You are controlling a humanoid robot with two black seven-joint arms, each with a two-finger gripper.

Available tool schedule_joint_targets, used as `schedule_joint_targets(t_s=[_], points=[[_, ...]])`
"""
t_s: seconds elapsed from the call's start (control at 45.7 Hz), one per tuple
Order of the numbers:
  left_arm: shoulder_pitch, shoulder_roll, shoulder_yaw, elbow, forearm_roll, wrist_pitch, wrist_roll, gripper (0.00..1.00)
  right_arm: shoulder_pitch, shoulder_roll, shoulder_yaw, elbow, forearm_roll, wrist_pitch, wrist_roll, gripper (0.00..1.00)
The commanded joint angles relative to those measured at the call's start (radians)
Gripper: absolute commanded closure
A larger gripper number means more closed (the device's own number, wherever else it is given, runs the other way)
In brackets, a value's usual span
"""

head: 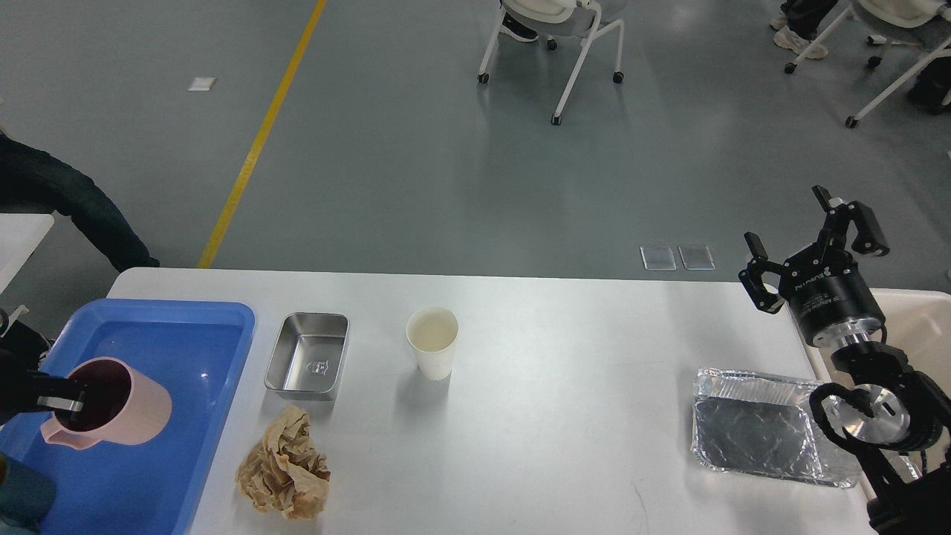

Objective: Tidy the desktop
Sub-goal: 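Lower the pink mug into the blue tray and release it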

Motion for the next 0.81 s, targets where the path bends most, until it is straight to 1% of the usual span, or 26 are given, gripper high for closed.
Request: schedule_joint_targets(t_s=[0.0, 0.175, 0.306, 0.35, 0.459, 0.503, 0.525, 0.569, 0.634, 0.678, 0.744, 0.787], points=[[0.086, -0.024, -0.002, 0.043, 0.038, 0.068, 0.001, 0.98, -0.002, -0.001, 0.000, -0.002, 0.000, 0.000, 0.000, 0.00], [0.127, -0.061, -0.002, 0.089, 0.041, 0.091, 0.001, 0.98, -0.002, -0.003, 0.000, 0.000, 0.000, 0.000, 0.000, 0.00], [0.173, -0.106, -0.003, 0.158, 0.036, 0.143, -0.002, 0.96, -0.004, -0.004, 0.000, -0.002, 0.000, 0.000, 0.000, 0.00], [0.191, -0.127, -0.008, 0.177, 0.035, 0.150, -0.005, 0.96, -0.004, -0.003, 0.000, -0.005, 0.000, 0.000, 0.000, 0.00], [0.228, -0.146, -0.010, 0.181, 0.035, 0.153, -0.013, 0.96, -0.004, -0.003, 0.000, -0.002, 0.000, 0.000, 0.000, 0.00], [0.239, -0.149, -0.010, 0.181, 0.036, 0.154, -0.013, 0.94, -0.004, -0.003, 0.002, -0.002, 0.000, 0.000, 0.000, 0.00], [0.245, -0.149, -0.010, 0.181, 0.036, 0.156, -0.013, 0.91, -0.004, -0.003, 0.002, -0.002, 0.000, 0.000, 0.000, 0.00], [0.257, -0.150, -0.011, 0.181, 0.035, 0.159, -0.013, 0.81, -0.004, -0.004, 0.000, -0.002, 0.000, 0.000, 0.000, 0.00], [0.271, -0.150, -0.013, 0.181, 0.035, 0.160, -0.013, 0.53, -0.004, -0.003, 0.000, -0.002, 0.000, 0.000, 0.000, 0.00], [0.273, -0.153, -0.013, 0.180, 0.035, 0.160, -0.011, 0.41, -0.004, -0.003, 0.000, -0.002, 0.000, 0.000, 0.000, 0.00], [0.271, -0.147, -0.013, 0.175, 0.032, 0.160, -0.011, 0.28, -0.004, -0.001, 0.002, -0.002, 0.000, 0.000, 0.000, 0.00], [0.271, -0.144, -0.013, 0.175, 0.030, 0.160, -0.011, 0.24, -0.004, 0.000, 0.000, -0.002, 0.000, 0.000, 0.000, 0.00]])
